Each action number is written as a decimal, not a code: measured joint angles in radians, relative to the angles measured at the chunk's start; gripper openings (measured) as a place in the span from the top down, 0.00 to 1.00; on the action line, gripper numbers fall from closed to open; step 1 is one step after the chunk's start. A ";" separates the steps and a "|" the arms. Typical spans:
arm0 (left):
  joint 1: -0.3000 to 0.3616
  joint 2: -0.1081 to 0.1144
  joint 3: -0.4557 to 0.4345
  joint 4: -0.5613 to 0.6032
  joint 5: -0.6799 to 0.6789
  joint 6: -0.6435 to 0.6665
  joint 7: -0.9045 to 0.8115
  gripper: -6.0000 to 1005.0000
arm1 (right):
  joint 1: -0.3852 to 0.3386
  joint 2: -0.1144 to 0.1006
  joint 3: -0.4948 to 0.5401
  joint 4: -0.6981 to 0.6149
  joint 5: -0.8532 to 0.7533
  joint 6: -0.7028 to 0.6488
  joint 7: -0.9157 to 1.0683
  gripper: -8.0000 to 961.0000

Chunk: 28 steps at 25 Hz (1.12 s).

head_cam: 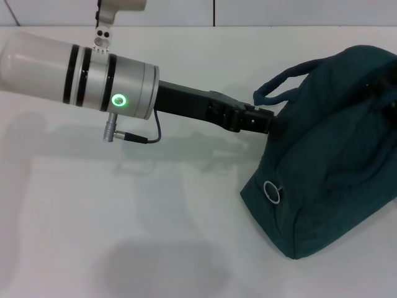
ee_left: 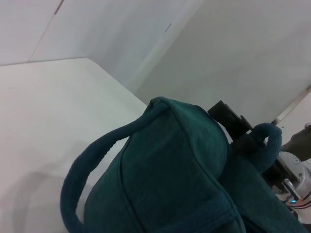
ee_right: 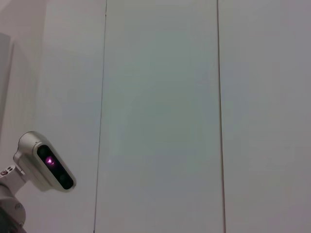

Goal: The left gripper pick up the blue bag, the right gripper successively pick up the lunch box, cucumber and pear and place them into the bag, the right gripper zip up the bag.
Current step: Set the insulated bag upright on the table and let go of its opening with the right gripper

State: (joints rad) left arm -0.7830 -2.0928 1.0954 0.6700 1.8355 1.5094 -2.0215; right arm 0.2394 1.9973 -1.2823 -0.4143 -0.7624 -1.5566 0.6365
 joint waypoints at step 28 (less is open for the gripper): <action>0.170 0.014 -0.017 0.056 -0.096 0.071 -0.035 0.94 | 0.077 -0.026 0.004 0.002 -0.020 -0.012 0.009 0.40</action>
State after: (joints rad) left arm -0.6135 -2.0785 1.0788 0.7257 1.7394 1.5802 -2.0570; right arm 0.3165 1.9712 -1.2782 -0.4126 -0.7827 -1.5687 0.6457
